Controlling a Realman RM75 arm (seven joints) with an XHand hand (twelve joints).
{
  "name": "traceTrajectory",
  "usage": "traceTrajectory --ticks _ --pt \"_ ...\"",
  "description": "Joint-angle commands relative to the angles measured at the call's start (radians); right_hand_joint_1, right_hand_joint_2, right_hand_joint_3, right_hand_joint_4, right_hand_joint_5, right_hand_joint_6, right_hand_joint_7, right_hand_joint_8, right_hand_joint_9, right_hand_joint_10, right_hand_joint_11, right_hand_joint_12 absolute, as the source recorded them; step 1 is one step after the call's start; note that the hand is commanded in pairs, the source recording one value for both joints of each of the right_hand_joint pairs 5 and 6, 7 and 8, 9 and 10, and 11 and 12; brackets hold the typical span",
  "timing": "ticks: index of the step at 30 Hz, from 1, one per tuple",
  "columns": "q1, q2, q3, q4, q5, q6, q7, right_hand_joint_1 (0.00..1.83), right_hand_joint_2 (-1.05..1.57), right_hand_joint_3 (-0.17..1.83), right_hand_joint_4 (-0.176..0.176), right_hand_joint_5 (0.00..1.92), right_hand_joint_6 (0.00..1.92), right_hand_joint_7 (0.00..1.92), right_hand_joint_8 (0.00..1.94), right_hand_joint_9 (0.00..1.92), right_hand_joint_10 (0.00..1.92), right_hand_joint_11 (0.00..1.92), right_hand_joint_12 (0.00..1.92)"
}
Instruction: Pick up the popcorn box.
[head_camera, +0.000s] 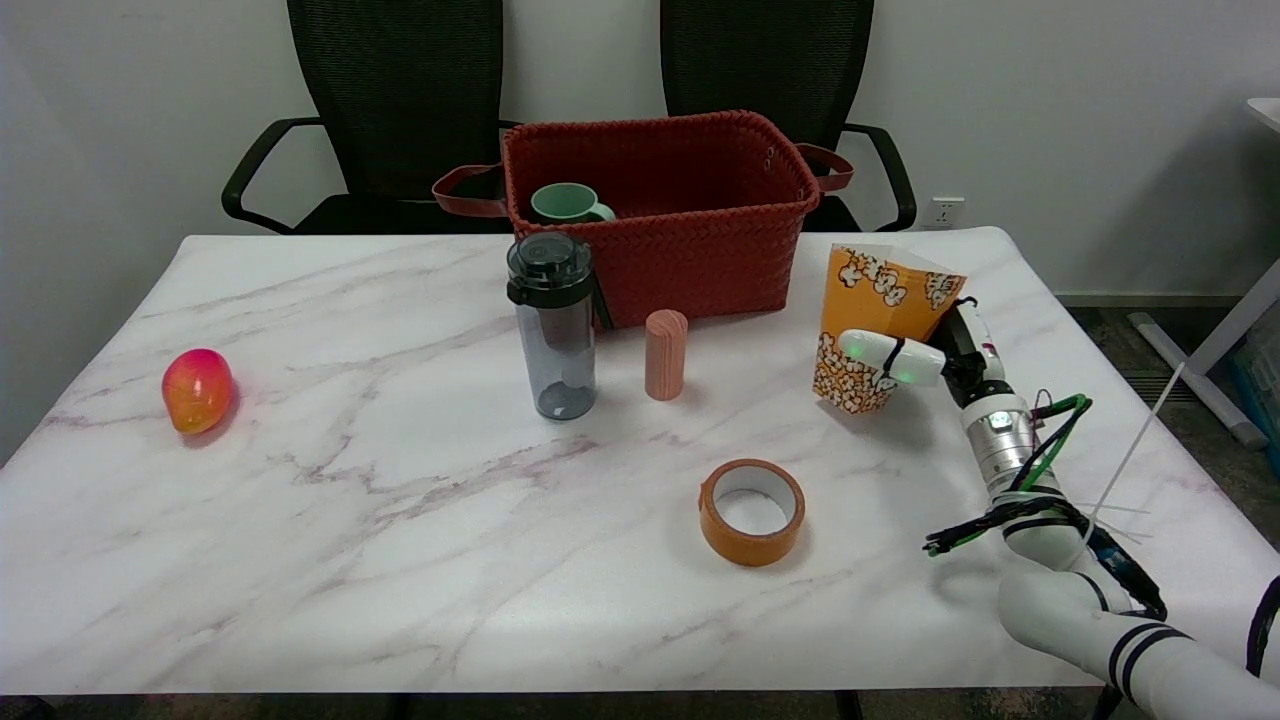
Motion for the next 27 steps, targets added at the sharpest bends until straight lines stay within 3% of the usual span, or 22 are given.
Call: traceTrajectory --ticks 1,27 --pt "-0.012 -0.005 0.001 0.003 0.027 0.028 0.025 1.02 0.48 -0.17 0.0 0.4 0.4 0.88 0.88 0.91 0.91 1.37 1.37" --pt "0.027 0.053 0.013 0.061 0.004 0.1 0.025 1.03 0.43 -0.17 0.0 0.42 0.42 0.85 0.85 0.87 0.87 1.32 1.32"
